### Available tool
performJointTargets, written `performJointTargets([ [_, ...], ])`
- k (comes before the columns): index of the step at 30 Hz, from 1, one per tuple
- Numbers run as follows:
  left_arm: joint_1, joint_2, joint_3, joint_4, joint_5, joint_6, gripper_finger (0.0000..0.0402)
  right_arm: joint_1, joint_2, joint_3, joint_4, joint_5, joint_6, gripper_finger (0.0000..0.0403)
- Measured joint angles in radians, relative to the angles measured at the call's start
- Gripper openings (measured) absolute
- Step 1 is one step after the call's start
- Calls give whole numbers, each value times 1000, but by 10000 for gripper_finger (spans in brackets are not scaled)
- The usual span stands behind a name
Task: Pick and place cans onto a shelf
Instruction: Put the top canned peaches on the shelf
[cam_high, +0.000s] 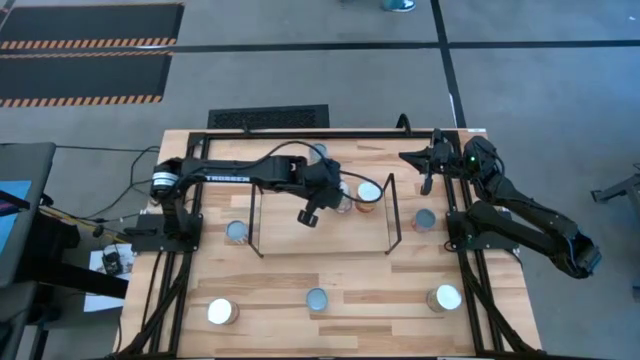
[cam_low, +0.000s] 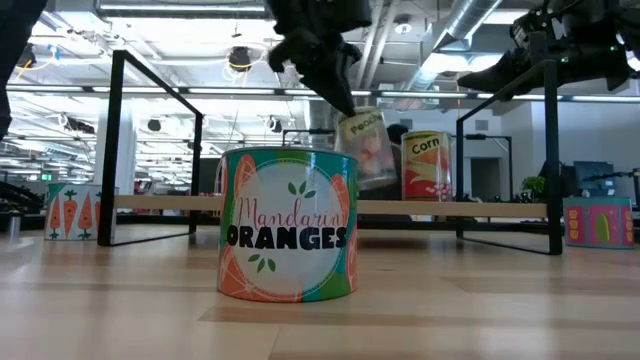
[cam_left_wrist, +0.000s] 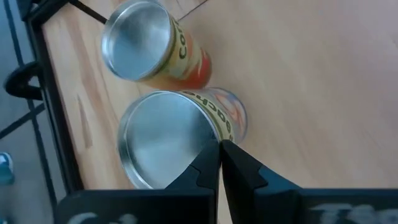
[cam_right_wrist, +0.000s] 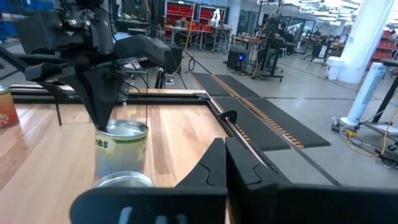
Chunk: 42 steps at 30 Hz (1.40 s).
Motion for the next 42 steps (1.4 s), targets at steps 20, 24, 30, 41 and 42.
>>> performJointTargets([
  [20, -15, 56, 42, -75, -2, 76, 0, 0, 0, 0, -7, 0, -8, 7],
  [24, -17, 67, 43, -67, -10, 81, 0, 0, 0, 0, -7, 0, -8, 6],
  [30, -17, 67, 43, -52, -10, 71, 0, 0, 0, 0, -7, 0, -8, 7],
  [41, -17, 67, 42, -26, -12, 70, 0, 0, 0, 0, -7, 0, -8, 7],
  [42, -17, 67, 42, -25, -12, 70, 1, 0, 0, 0, -7, 0, -8, 8],
])
